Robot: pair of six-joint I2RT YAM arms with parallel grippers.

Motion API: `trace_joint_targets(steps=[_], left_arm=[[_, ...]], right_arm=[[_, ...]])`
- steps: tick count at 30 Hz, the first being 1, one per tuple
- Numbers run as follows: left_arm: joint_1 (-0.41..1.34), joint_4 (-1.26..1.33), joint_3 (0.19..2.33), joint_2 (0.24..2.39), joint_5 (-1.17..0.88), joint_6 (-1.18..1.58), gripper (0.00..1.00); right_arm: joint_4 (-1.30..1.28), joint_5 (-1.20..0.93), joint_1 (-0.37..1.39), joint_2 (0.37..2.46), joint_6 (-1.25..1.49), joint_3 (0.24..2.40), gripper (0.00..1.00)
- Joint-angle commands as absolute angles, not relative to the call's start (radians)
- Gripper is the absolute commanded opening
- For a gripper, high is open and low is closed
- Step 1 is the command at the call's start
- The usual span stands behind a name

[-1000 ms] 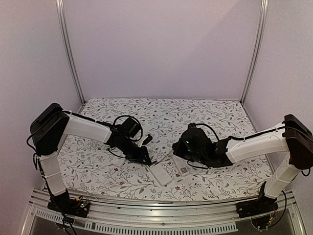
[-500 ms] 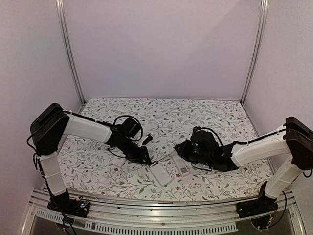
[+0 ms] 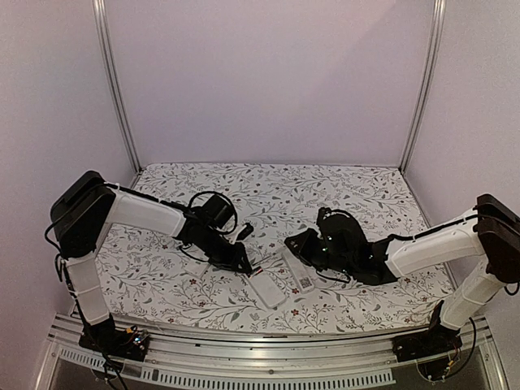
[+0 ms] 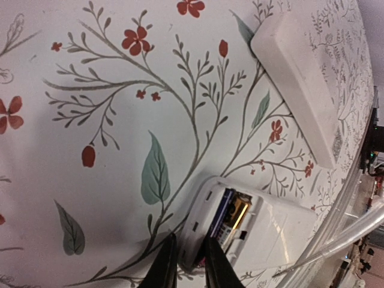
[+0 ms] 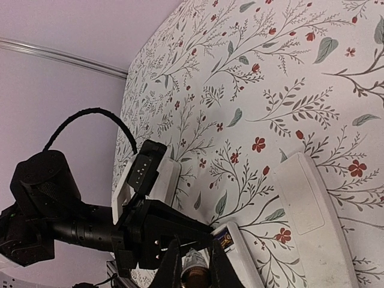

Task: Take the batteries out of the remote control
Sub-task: Remove the battery from the remote control without the battery cover.

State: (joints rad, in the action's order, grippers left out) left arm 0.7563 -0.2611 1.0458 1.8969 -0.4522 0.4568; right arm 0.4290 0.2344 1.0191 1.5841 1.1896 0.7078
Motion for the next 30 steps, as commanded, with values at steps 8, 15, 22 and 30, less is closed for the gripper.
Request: trace_joint_targets(steps=[8, 15, 22, 30], left_arm=[[0.759, -0.279, 1.048, 1.926, -0.426, 0.451, 0.16], [0.759, -0.278, 1.048, 1.928, -0.426, 0.451, 0.16], [0.758, -0.278, 1.049, 1.929, -0.429, 0.452, 0.16], [0.758, -0.278, 1.049, 1.928, -0.429, 0.452, 0.16]], right_arm=[[0.217, 0.374, 1.028, 1.5, 1.19, 0.694, 0.0], [0.218, 0.365, 1.03, 1.535, 1.189, 0.709, 0.0], [0.235, 0.343, 1.032, 1.557, 1.167, 0.722, 0.0], [0.272, 0.324, 1.034, 1.576, 1.143, 0.736, 0.0]])
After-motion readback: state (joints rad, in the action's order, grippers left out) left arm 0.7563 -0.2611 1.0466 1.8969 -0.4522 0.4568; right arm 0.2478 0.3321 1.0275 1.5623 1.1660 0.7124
